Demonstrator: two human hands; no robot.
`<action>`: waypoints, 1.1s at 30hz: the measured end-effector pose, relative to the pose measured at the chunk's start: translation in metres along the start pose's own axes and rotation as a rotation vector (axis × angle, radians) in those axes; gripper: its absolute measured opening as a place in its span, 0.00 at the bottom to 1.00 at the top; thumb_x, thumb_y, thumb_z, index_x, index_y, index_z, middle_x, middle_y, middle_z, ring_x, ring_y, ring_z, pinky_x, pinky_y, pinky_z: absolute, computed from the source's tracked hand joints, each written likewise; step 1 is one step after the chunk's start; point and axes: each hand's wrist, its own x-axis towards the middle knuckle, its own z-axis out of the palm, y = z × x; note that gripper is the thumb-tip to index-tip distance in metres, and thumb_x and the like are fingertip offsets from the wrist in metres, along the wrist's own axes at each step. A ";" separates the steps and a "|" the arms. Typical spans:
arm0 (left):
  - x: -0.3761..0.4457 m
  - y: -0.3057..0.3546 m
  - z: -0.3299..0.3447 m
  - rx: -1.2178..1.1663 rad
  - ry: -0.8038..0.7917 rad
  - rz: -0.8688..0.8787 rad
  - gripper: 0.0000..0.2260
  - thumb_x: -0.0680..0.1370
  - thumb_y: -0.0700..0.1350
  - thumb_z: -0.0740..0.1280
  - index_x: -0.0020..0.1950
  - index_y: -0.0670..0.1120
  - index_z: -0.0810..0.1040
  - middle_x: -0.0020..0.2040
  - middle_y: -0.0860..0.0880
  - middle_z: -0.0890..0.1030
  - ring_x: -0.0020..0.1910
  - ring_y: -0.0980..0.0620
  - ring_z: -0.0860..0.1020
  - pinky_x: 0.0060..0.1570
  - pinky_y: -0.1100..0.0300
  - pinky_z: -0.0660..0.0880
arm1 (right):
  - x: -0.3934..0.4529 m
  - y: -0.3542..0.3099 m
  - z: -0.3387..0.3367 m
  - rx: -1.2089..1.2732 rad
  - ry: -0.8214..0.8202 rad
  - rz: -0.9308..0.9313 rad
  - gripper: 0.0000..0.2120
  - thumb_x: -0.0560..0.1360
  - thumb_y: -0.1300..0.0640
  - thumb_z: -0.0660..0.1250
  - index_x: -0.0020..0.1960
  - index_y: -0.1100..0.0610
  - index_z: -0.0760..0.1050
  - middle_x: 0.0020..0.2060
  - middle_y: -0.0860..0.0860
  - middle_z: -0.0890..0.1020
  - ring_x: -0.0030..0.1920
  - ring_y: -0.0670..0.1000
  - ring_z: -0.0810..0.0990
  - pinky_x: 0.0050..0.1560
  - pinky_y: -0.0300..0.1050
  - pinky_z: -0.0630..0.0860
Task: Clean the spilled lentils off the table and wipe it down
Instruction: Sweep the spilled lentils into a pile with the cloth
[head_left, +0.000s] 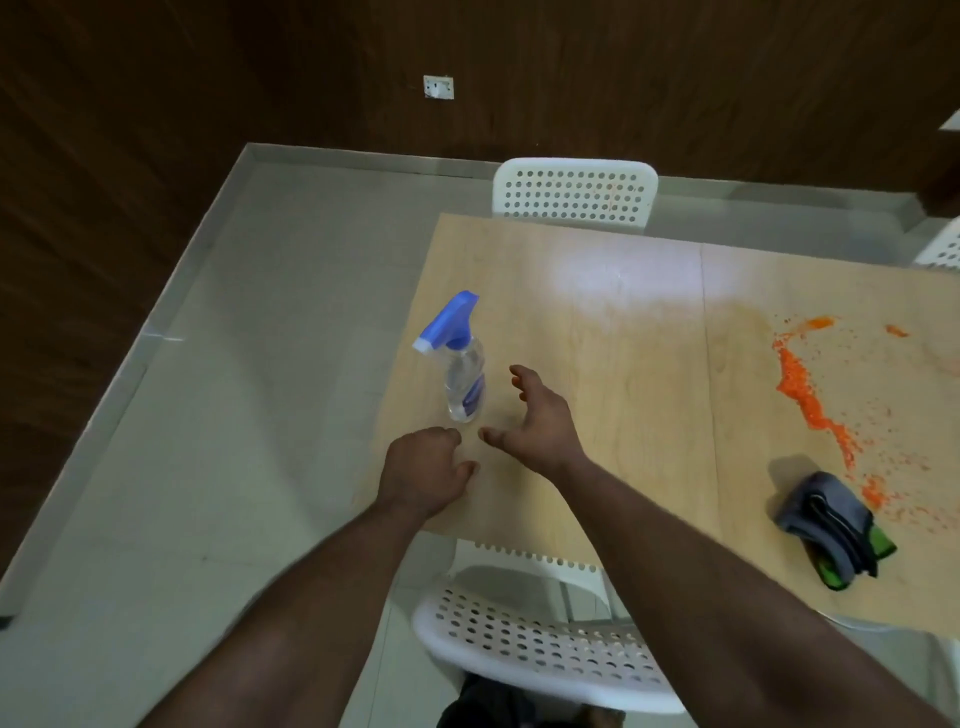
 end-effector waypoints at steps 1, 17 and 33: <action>0.000 0.010 0.000 0.009 0.002 0.036 0.22 0.79 0.64 0.68 0.64 0.51 0.82 0.57 0.51 0.85 0.54 0.50 0.83 0.54 0.55 0.77 | -0.005 0.007 -0.006 -0.011 0.012 0.009 0.51 0.64 0.42 0.82 0.81 0.46 0.61 0.74 0.48 0.75 0.70 0.53 0.76 0.66 0.51 0.78; -0.004 0.311 0.049 -0.130 -0.174 0.361 0.47 0.74 0.61 0.76 0.85 0.48 0.55 0.86 0.46 0.53 0.84 0.46 0.55 0.77 0.50 0.65 | -0.134 0.211 -0.209 -0.277 0.309 0.136 0.28 0.72 0.52 0.75 0.70 0.57 0.77 0.63 0.54 0.81 0.67 0.58 0.73 0.66 0.53 0.74; -0.002 0.414 0.089 0.044 -0.245 0.274 0.57 0.65 0.64 0.82 0.85 0.50 0.56 0.87 0.46 0.46 0.85 0.44 0.48 0.80 0.45 0.61 | -0.169 0.279 -0.247 -0.582 0.142 0.127 0.27 0.78 0.55 0.66 0.75 0.60 0.65 0.66 0.58 0.73 0.65 0.59 0.70 0.57 0.51 0.75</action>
